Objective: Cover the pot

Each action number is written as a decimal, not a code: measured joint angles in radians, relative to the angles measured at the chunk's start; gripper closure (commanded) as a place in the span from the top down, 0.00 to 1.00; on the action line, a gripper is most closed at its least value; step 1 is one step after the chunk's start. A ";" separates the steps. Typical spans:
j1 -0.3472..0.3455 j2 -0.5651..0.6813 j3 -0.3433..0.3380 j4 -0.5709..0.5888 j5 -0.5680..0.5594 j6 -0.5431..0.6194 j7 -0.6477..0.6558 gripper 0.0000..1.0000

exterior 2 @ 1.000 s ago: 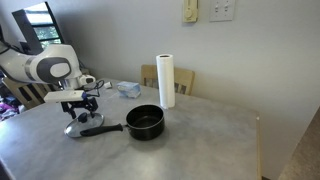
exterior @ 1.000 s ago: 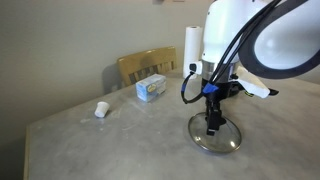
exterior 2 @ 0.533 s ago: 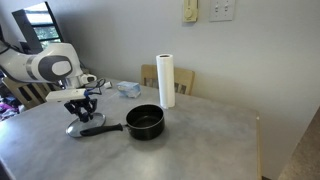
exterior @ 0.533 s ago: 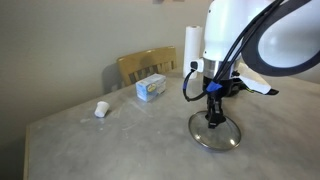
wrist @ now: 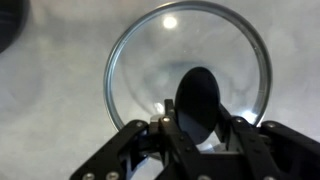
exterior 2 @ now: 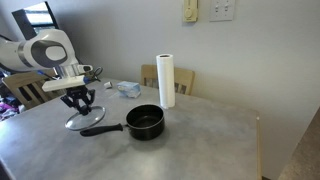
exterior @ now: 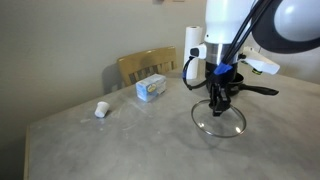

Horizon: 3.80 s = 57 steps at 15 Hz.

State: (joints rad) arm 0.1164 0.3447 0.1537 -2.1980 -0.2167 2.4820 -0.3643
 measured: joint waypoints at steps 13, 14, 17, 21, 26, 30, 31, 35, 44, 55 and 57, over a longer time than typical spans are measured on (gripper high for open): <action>-0.302 0.027 -0.116 0.287 0.136 -0.057 -0.841 0.14; -0.317 0.051 -0.117 0.315 0.161 -0.072 -0.871 0.14; -0.347 0.120 -0.121 0.384 0.206 -0.124 -0.900 0.14; -0.365 0.192 -0.125 0.453 0.224 -0.191 -0.900 0.14; -0.365 0.219 -0.131 0.493 0.224 -0.257 -0.898 0.14; -0.360 0.219 -0.131 0.494 0.223 -0.272 -0.898 0.14; -0.359 0.219 -0.131 0.494 0.222 -0.277 -0.898 0.14; -0.354 0.217 -0.131 0.492 0.219 -0.286 -0.897 0.14; -0.338 0.207 -0.131 0.485 0.214 -0.283 -0.874 0.14; -0.326 0.171 -0.142 0.402 0.205 -0.237 -0.766 0.14; -0.327 0.167 -0.142 0.389 0.209 -0.207 -0.760 0.14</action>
State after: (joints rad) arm -0.2105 0.5119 0.0117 -1.8086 -0.0077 2.2746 -1.1248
